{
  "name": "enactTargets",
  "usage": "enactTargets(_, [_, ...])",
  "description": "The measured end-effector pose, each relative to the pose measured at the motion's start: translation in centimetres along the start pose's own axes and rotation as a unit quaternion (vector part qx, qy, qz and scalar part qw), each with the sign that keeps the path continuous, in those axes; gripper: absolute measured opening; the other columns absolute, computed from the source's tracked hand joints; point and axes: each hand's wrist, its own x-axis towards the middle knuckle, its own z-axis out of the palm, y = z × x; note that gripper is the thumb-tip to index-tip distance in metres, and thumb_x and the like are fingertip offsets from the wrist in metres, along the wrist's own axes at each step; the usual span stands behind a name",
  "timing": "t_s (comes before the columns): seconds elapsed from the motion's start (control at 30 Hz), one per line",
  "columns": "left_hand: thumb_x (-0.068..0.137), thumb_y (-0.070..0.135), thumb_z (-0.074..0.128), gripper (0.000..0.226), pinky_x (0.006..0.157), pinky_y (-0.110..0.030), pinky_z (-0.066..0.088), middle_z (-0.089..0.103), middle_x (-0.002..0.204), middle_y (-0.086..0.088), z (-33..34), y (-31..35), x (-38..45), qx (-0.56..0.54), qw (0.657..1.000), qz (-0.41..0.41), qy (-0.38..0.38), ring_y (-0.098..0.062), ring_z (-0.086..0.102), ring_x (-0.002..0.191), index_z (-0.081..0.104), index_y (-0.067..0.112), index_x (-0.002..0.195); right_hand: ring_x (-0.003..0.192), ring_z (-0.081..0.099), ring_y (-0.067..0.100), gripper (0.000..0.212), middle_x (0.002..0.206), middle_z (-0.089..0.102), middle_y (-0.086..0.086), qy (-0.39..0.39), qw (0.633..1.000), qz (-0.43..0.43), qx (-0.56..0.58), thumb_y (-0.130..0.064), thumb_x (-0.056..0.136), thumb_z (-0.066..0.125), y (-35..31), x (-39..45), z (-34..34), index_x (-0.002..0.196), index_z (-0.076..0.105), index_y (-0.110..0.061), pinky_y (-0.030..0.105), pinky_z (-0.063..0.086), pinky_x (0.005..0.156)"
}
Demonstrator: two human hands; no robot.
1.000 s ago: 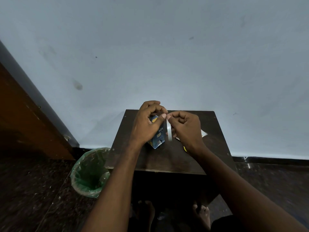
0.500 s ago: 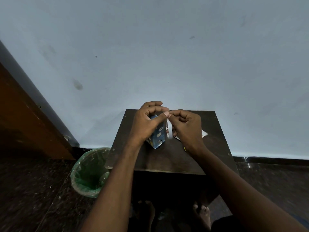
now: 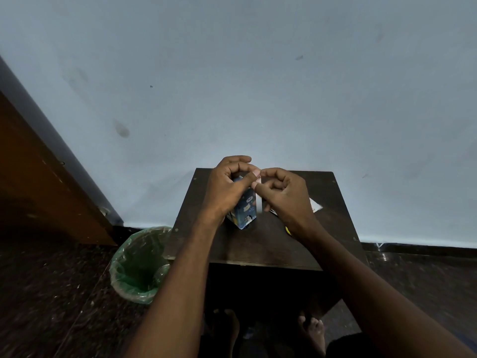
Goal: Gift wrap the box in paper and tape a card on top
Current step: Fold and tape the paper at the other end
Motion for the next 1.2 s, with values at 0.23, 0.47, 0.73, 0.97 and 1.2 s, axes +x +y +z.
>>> enactTargets(0.23, [0.094,0.017,0.081,0.005,0.089,-0.019,0.056,0.069,0.130,0.008,-0.4,0.3,-0.3,0.015,1.000,-0.016,0.000,-0.011,0.070,0.114,0.083,0.012,0.097,0.051,0.068,0.028,0.031,0.069,0.073,0.015,-0.047,0.995,0.056,-0.068,-0.013,0.086,0.082,0.1,0.2,-0.4,0.114,0.069,-0.011,0.031,0.053,0.058])
enactTargets(0.47, [0.092,0.008,0.082,0.018,0.082,-0.020,0.056,0.080,0.110,-0.002,-0.5,1.4,-0.7,0.006,0.998,-0.011,-0.056,-0.008,0.074,0.102,0.076,0.008,0.108,0.052,0.066,0.032,0.030,0.067,0.069,0.019,-0.029,0.997,0.056,-0.044,-0.009,0.084,0.081,-0.2,0.4,-0.9,0.112,0.073,-0.017,0.034,0.054,0.058])
enactTargets(0.73, [0.086,0.000,0.083,0.028,0.087,-0.034,0.060,0.081,0.088,-0.005,-0.3,0.4,-0.3,0.006,0.998,-0.026,-0.053,-0.018,0.076,0.083,0.074,0.017,0.107,0.061,0.070,0.024,0.037,0.076,0.069,0.017,-0.035,0.994,0.099,-0.041,-0.006,0.088,0.076,-0.6,0.3,-0.8,0.124,0.067,-0.008,0.032,0.060,0.063])
enactTargets(0.97, [0.086,0.007,0.084,0.025,0.094,-0.040,0.060,0.082,0.087,0.002,0.4,0.1,-0.3,0.056,0.997,-0.025,-0.052,-0.013,0.078,0.090,0.077,0.024,0.104,0.070,0.075,0.025,0.024,0.070,0.075,0.004,0.016,0.966,0.142,-0.215,0.002,0.080,0.061,0.0,0.8,-3.0,0.093,0.072,-0.013,0.036,0.062,0.072])
enactTargets(1.2, [0.087,0.011,0.084,0.022,0.095,-0.041,0.062,0.082,0.087,0.005,0.4,0.3,-0.7,0.079,0.995,-0.024,-0.058,-0.013,0.079,0.091,0.078,0.022,0.104,0.101,0.065,0.033,0.020,0.098,0.071,0.009,-0.082,0.839,0.141,-0.519,-0.001,0.080,0.060,2.1,-0.2,-4.0,0.086,0.076,-0.012,0.031,0.047,0.076])
